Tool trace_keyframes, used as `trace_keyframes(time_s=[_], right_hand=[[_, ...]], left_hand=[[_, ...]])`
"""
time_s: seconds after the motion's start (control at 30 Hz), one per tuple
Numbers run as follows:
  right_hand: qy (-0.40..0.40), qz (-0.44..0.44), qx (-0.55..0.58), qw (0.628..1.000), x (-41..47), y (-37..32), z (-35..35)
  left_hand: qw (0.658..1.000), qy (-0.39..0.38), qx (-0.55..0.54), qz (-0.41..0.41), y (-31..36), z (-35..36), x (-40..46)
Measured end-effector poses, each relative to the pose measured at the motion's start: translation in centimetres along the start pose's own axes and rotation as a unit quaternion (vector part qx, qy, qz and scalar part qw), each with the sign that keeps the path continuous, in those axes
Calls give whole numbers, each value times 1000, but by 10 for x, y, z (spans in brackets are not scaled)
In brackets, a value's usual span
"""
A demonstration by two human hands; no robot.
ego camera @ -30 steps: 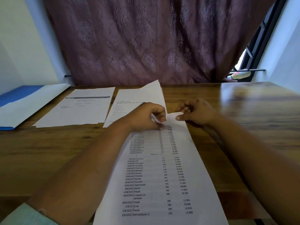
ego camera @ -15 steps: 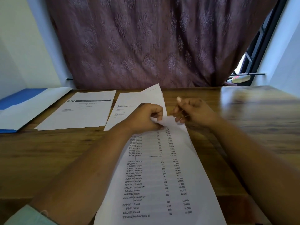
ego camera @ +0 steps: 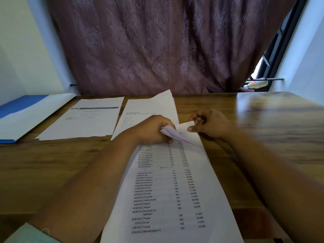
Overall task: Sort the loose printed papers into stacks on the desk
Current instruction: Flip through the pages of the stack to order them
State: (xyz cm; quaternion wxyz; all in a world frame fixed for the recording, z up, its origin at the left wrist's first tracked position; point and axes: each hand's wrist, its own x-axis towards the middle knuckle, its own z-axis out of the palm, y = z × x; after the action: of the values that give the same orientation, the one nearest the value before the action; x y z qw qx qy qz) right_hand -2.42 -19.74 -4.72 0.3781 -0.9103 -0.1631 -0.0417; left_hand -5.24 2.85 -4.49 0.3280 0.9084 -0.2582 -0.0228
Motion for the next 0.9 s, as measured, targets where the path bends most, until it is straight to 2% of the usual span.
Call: trace_keyframes(time_s=[0.1, 0.23, 0.4, 0.53, 0.6, 0.67, 0.7, 0.73, 0.77, 0.8, 0.87, 0.9], right_hand=[[15, -11, 33, 999, -1, -2, -1], [26, -21, 21, 999, 0, -4, -2], [31, -36, -7, 999, -2, -6, -1], [50, -43, -23, 998, -2, -5, -4], [87, -38, -32, 995, 1, -2, -7], [185, -15, -2, 983, 3, 1, -12], [218, 11, 42, 975, 2, 1, -18], [212, 49, 117, 969, -1, 1, -26], [147, 98, 207, 962, -5, 0, -35], [34, 144, 263, 953, -12, 1, -44], [-182, 203, 238, 932, -26, 5, -56], [-244, 213, 194, 926, -32, 8, -58]], left_hand=[[1000, 7, 0, -10, -4, 0, 1], [1000, 13, -16, -22, -4, 0, -2], [996, 68, -51, -27, 1, -1, -6], [996, 47, -64, -44, 1, -1, -9], [995, 44, -73, -42, 1, -2, -10], [995, 43, -78, -39, 2, -3, -10], [995, 44, -76, -41, 2, -3, -10], [995, 46, -71, -44, 2, -4, -11], [996, 45, -65, -48, 2, -4, -11], [996, 42, -60, -50, 2, -3, -11], [996, 34, -57, -54, 0, -1, -10], [996, 31, -57, -55, -1, 0, -10]])
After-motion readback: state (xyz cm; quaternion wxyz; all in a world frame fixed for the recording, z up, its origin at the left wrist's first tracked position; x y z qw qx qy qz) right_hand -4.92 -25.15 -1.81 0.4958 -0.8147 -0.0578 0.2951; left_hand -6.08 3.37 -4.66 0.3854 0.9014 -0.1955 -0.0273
